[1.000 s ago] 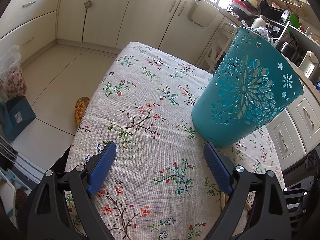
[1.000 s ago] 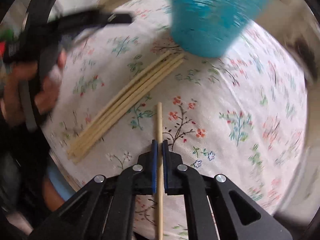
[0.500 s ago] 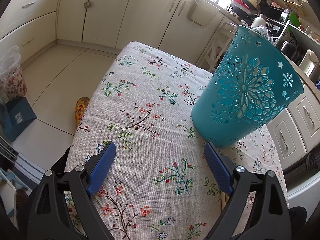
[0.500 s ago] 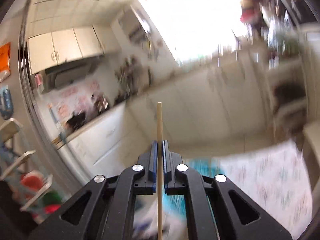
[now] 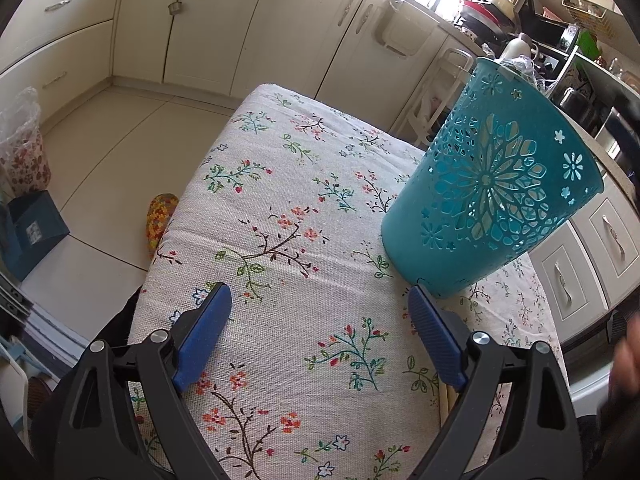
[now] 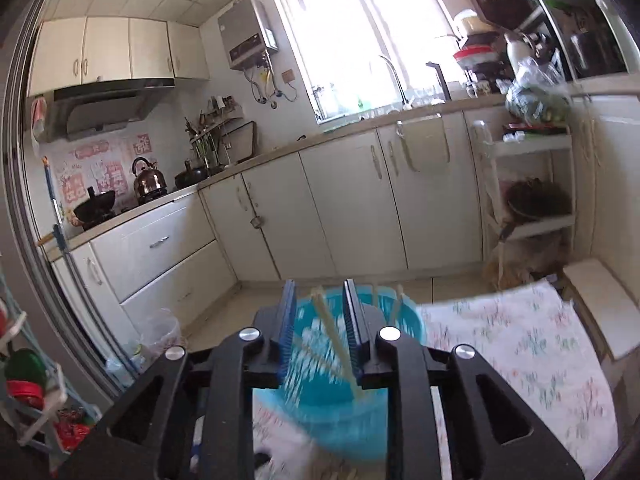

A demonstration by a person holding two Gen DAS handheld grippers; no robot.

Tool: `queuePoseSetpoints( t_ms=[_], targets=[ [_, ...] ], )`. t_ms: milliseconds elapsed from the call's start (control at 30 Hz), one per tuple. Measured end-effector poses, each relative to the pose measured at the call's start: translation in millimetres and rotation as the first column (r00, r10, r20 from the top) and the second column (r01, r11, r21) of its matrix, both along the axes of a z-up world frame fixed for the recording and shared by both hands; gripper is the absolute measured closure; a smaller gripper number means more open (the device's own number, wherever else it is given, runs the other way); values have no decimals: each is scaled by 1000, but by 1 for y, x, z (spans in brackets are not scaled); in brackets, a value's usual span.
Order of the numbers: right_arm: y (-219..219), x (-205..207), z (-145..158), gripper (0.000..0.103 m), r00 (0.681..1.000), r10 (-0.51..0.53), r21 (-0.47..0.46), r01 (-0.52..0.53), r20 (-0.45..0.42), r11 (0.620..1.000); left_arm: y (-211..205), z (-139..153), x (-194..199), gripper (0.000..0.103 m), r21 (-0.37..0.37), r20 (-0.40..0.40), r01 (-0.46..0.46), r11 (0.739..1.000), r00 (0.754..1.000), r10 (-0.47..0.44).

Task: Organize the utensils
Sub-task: 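Carry the stick over the teal cup and open the right gripper, then move the open right gripper back to the sticks beside the cup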

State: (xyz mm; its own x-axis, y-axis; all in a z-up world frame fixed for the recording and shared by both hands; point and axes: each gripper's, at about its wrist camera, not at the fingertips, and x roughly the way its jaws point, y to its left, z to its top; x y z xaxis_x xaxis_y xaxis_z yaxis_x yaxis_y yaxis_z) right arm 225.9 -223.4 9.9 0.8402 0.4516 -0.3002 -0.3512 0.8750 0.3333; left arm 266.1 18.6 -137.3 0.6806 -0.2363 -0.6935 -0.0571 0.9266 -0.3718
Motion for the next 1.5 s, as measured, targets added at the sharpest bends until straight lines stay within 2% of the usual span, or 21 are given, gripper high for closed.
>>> queuePoseSetpoints(
  t_ms=[33,100,133,200,267,300,467,667,900,1100,1267,1400,1433,1500],
  targets=[
    [-6,-15,-7,79,1000,0,-2,0,-29,1000,0,0,0,17,4,-1,0,1000,1000,0],
    [-10,-35,-41,79,984,25,-30,-30,-176,999,-1,0,0,17,13,-4,0,1000,1000,0],
    [-8,-40,-59,79,970,34,-36,-44,-242,998,-1,0,0,17,15,-5,0,1000,1000,0],
    [-2,-41,-100,81,920,46,-40,-66,-389,997,-1,1,0,17,19,-6,0,1000,1000,0],
    [2,-35,-113,84,895,52,-35,-75,-442,997,-2,1,0,17,25,-8,0,1000,1000,0],
    [6,-28,-118,85,887,43,-62,-80,-459,995,-2,1,0,17,27,-8,0,1000,1000,0],
    [20,-13,-130,87,873,17,-135,-95,-487,986,-2,1,1,17,32,-10,-1,1000,1000,1],
    [23,-16,-129,90,885,-5,-220,-110,-465,969,-3,1,1,16,35,-11,1,999,1000,0],
    [-2,-20,-131,91,870,10,-112,-74,-493,991,-4,1,1,16,33,-10,0,999,1000,0],
    [-7,-22,-132,89,869,-12,-125,-57,-494,990,-4,1,1,16,33,-11,0,999,1000,0],
    [6,-25,-130,89,878,-37,-212,-74,-476,974,-4,1,2,16,36,-11,0,999,1000,0],
    [19,-27,-128,89,894,-45,-329,-117,-446,937,-6,1,2,16,43,-13,1,999,1000,0],
    [22,-28,-127,94,898,-50,-371,-130,-437,920,-6,1,2,16,44,-13,1,999,1000,0],
    [16,-27,-126,94,895,-63,-387,-127,-442,913,-8,1,2,16,50,-15,2,999,1000,-1]
  ],
)
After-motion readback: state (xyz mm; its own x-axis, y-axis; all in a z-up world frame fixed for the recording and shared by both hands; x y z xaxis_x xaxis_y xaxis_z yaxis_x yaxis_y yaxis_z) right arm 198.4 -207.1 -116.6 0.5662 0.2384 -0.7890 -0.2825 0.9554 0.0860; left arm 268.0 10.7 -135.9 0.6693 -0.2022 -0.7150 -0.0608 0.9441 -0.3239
